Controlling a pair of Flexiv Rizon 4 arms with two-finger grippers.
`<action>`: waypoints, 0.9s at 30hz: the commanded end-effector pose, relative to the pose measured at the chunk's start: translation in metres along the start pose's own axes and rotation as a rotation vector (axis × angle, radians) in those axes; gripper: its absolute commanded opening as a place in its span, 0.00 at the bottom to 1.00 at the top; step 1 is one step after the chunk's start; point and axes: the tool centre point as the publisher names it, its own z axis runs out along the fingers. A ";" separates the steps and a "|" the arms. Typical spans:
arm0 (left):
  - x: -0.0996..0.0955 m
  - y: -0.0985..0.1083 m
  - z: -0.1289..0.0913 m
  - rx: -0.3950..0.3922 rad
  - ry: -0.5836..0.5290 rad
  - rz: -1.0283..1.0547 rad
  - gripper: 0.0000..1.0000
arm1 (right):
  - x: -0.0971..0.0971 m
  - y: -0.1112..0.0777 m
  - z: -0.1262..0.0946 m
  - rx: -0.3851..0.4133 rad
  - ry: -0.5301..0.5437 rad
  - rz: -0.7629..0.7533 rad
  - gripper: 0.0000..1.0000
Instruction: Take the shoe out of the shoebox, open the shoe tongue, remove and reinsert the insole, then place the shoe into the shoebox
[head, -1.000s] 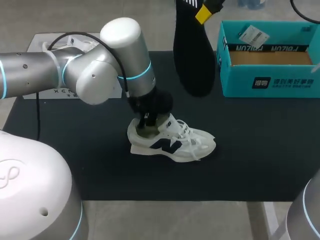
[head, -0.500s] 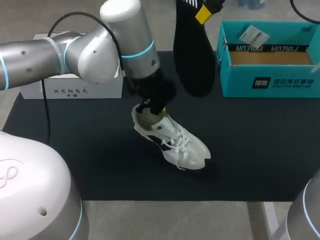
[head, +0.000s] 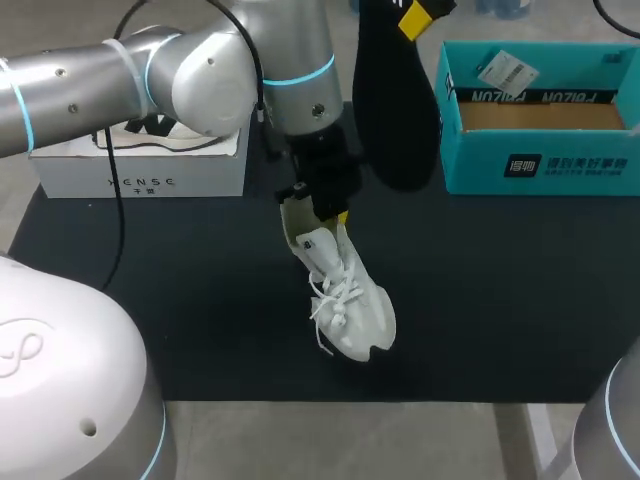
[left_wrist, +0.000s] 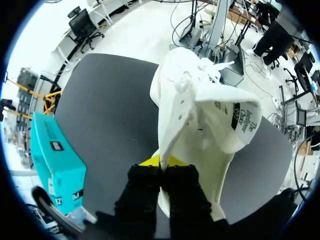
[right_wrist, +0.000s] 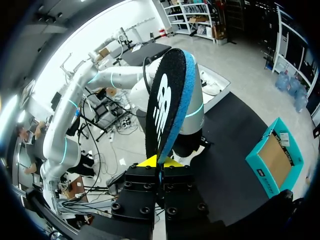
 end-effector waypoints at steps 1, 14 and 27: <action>0.002 -0.012 0.001 0.001 -0.015 0.235 0.00 | 0.007 -0.006 -0.015 0.003 -0.026 0.012 0.00; -0.020 -0.040 0.017 0.026 0.023 0.379 0.00 | 0.007 -0.008 -0.023 -0.003 -0.033 0.023 0.00; -0.030 -0.046 0.049 -0.007 0.072 0.386 0.00 | 0.007 -0.008 -0.023 -0.003 -0.033 0.023 0.00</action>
